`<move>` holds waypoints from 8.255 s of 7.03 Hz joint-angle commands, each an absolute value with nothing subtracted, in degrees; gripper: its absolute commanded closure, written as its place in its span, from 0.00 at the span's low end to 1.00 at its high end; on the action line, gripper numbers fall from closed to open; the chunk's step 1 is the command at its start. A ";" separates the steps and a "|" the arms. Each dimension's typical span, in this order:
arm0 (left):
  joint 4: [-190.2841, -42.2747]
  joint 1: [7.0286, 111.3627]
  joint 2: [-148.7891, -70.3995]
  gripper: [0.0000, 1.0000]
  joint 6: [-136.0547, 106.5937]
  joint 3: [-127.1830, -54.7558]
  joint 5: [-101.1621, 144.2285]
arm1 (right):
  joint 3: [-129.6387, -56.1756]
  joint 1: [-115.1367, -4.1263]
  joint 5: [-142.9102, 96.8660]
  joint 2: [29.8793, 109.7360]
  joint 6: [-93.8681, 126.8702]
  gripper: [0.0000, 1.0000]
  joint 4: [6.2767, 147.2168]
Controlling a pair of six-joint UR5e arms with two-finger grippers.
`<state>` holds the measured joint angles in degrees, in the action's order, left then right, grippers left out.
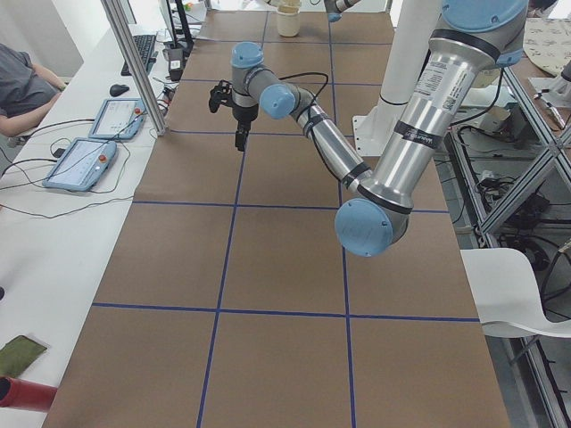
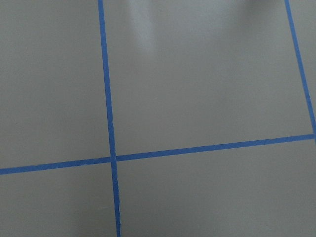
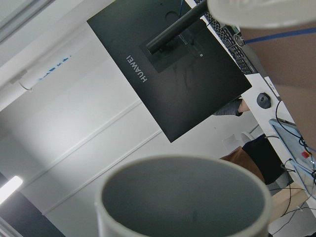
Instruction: Left arm hands cup to right arm to dump lemon
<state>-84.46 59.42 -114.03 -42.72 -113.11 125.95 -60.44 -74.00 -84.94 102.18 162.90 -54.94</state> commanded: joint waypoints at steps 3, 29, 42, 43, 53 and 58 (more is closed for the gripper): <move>-84.46 59.41 -113.73 0.00 -42.71 -112.76 126.30 | -64.33 -74.09 -100.35 103.01 133.21 1.00 -54.32; -111.36 50.54 -134.03 0.00 -87.52 -91.50 125.86 | -84.55 -32.89 -63.49 60.40 10.90 1.00 22.92; -111.27 47.99 -138.43 0.25 -97.82 -90.17 124.29 | -81.56 -25.40 -50.45 49.75 17.84 1.00 30.85; -111.27 46.51 -138.43 0.36 -97.82 -90.09 122.10 | -81.65 -25.40 -50.45 49.83 17.49 1.00 31.02; -111.18 46.32 -138.08 0.66 -97.21 -90.26 121.99 | -82.26 -25.40 -50.54 50.45 16.96 1.00 31.03; -111.09 46.32 -137.99 1.00 -97.12 -89.83 122.08 | -82.18 -25.23 -50.36 50.36 17.48 0.31 30.77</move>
<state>-111.17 46.32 -138.00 -97.19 -90.01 122.01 -82.21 -25.31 -50.47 50.33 17.07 31.02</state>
